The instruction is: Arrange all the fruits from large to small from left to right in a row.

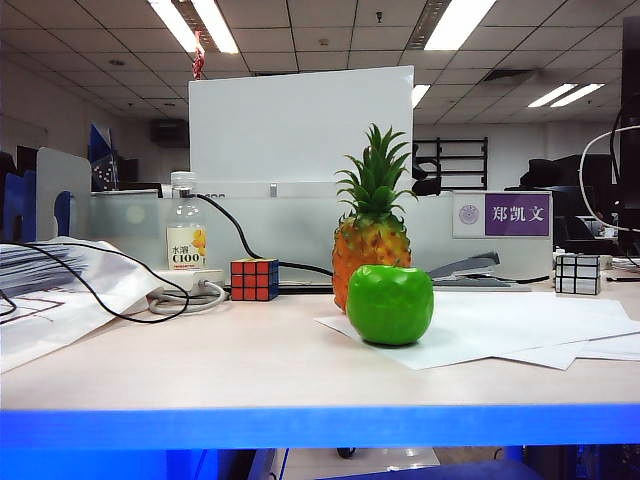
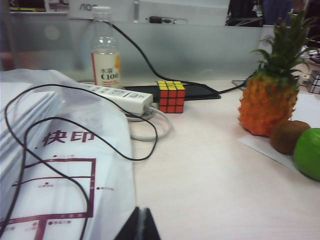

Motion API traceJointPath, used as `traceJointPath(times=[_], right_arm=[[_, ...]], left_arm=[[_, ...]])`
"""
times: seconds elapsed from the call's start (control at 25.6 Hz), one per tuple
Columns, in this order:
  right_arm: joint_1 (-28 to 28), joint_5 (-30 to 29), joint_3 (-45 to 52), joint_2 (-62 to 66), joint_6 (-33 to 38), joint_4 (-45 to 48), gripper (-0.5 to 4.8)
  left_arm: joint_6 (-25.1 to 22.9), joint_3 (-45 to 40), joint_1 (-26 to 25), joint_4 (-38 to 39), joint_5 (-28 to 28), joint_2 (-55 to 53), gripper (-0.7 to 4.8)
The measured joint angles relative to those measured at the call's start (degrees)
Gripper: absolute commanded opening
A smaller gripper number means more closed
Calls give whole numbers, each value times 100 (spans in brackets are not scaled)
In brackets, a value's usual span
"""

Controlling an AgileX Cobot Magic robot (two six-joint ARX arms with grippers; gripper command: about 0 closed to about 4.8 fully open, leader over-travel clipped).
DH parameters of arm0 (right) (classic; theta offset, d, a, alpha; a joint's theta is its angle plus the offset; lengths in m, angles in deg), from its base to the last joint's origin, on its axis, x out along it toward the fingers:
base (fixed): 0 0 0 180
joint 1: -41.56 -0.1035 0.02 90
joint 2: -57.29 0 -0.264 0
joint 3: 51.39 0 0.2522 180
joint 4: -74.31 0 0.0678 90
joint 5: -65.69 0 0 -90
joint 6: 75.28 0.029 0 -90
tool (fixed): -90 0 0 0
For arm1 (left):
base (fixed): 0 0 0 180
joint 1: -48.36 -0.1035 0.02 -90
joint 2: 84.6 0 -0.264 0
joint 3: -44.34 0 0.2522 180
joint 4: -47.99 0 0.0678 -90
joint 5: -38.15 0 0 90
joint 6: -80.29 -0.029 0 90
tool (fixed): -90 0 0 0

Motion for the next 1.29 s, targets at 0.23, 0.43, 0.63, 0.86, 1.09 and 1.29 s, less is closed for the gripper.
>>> traceJointPath(times=[0.23,0.43,0.63,0.86,1.09,1.29], right_arm=[[-872,109,0,1781,-619,387,447],[-1735,1099,-103,3930,-1370,1812,479],[-1952,1429,-1025,6229,-1869,2787,479],[-1971,1213,-2260,8216,-1882,2789,479],[-2133,1200,-2649,8618,-1810,2787,479],[-2107,1366,-2863,8668,-1919,2787,479]], left_arm=[[9,0,0,-2,184,0,-5],[9,0,-2,-2,345,0,-5],[11,0,-2,-4,398,0,-5],[9,0,0,-4,417,0,-5],[9,0,0,-4,417,0,-5],[11,0,-2,-7,415,0,-5]])
